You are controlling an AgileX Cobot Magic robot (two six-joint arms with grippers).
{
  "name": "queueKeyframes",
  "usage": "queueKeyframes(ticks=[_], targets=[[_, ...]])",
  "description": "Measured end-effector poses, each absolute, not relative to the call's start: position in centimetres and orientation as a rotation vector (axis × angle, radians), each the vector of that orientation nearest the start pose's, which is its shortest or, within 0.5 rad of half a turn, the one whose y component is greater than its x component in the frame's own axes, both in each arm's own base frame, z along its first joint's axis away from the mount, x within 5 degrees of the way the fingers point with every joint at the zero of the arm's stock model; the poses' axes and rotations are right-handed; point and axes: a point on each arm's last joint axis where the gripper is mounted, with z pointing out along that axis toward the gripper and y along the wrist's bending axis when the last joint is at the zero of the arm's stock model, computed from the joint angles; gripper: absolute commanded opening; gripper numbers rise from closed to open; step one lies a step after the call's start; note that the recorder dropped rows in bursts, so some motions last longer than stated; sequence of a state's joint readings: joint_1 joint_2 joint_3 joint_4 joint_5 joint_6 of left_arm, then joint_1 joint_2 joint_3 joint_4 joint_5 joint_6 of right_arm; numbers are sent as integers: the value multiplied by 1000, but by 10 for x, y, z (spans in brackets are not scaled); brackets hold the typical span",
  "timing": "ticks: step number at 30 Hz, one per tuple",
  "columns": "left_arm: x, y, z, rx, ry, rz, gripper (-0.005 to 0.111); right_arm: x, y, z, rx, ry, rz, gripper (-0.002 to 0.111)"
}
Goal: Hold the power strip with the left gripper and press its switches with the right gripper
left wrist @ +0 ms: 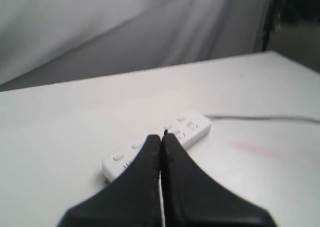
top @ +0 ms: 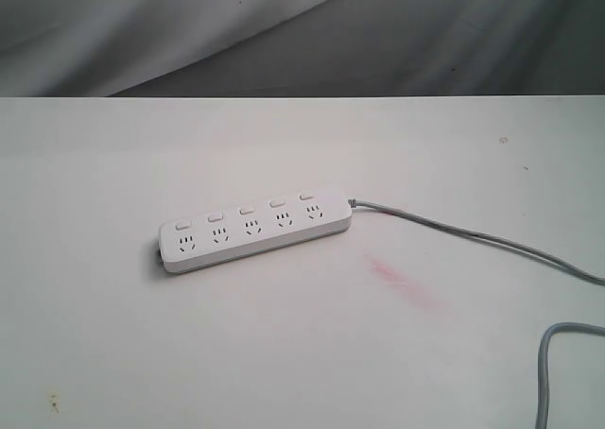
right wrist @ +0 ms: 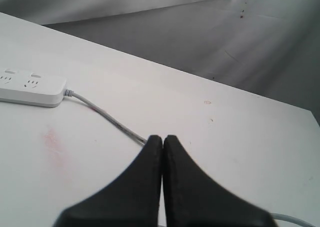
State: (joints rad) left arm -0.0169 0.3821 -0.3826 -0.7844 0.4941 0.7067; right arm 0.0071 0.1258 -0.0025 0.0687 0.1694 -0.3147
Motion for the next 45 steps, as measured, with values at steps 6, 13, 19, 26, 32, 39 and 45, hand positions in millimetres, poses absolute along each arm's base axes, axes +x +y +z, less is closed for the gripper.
queueKeyframes(ticks=[6, 13, 19, 26, 32, 39, 45], targets=[[143, -41, 307, 626, 1991, -266, 0, 65, 2, 191, -234, 1763, -163, 0], [225, -50, 302, 1023, 2078, -317, 0, 65, 2, 191, -234, 1763, -163, 0], [262, -35, 271, 1042, 2148, -293, 0, 65, 2, 191, -234, 1763, -163, 0], [292, 1, 234, 975, 2119, -375, 0, 65, 2, 191, -234, 1763, -163, 0], [308, 18, 184, 1022, 2116, -519, 0, 65, 2, 191, -234, 1763, -163, 0], [318, 17, 141, 982, 2147, -641, 2, 65, 2, 191, -234, 1763, -163, 0], [323, 23, 133, 955, 2185, -539, 37, 65, 2, 191, -234, 1763, -163, 0]])
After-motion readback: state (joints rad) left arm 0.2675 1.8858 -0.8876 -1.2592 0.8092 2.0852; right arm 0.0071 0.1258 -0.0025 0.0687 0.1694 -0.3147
